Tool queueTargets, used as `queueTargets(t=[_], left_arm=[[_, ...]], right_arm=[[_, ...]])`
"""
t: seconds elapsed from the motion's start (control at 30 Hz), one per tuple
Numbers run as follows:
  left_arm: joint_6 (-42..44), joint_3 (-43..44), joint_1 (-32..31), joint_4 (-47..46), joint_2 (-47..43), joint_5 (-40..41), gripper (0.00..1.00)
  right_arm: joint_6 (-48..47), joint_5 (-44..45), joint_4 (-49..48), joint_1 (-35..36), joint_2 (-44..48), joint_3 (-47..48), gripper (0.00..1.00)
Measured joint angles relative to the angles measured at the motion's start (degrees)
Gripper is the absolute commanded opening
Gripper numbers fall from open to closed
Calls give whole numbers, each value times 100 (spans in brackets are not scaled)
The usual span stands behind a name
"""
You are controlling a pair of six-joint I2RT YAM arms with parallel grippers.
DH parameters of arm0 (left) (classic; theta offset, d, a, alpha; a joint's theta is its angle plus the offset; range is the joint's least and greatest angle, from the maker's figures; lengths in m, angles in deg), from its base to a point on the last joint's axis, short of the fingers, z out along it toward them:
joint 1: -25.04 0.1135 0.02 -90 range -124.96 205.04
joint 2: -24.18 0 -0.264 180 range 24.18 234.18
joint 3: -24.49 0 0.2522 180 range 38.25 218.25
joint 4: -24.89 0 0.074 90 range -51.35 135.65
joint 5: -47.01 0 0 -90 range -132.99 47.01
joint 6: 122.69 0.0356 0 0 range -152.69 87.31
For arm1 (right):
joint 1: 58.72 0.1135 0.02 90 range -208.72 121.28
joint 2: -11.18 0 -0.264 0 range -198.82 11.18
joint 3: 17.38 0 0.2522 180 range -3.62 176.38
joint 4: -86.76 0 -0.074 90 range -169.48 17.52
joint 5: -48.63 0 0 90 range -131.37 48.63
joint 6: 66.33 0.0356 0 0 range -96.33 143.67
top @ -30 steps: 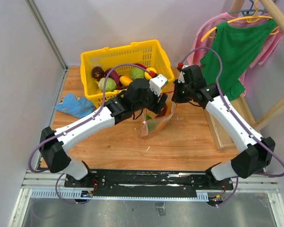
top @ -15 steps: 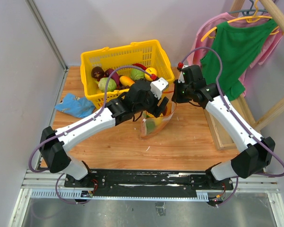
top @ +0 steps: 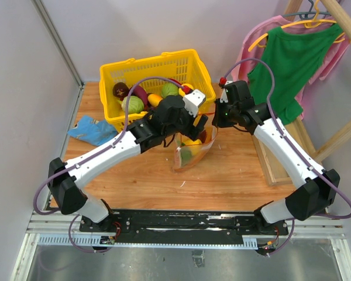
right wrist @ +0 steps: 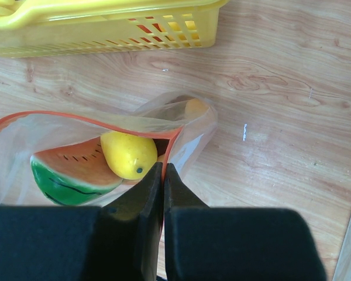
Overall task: Place the food in the zip-top bag and seal the zipper
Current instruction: Place the fake fruit in the zipper food storage bag, then pick up the fake vegetable from the bin.
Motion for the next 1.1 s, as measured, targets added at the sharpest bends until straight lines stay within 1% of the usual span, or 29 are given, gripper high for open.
queueTargets(t=[0.13, 0.4, 0.7, 0.9, 1.1], left_arm=[[-83, 232, 254, 85, -11, 146, 86], [-321, 481, 1318, 179, -28, 470, 89], [-407, 616, 2323, 299, 87, 1021, 90], [-426, 898, 2924, 293, 564, 1488, 90], [-385, 1311, 3351, 264, 1412, 1928, 90]], right_arm=[[-2, 2, 0, 0, 0, 0, 4], [-7, 11, 0, 0, 0, 0, 3], [-66, 50, 0, 0, 0, 0, 2], [-109, 55, 0, 0, 0, 0, 2], [-114, 57, -2, 0, 0, 0, 2]])
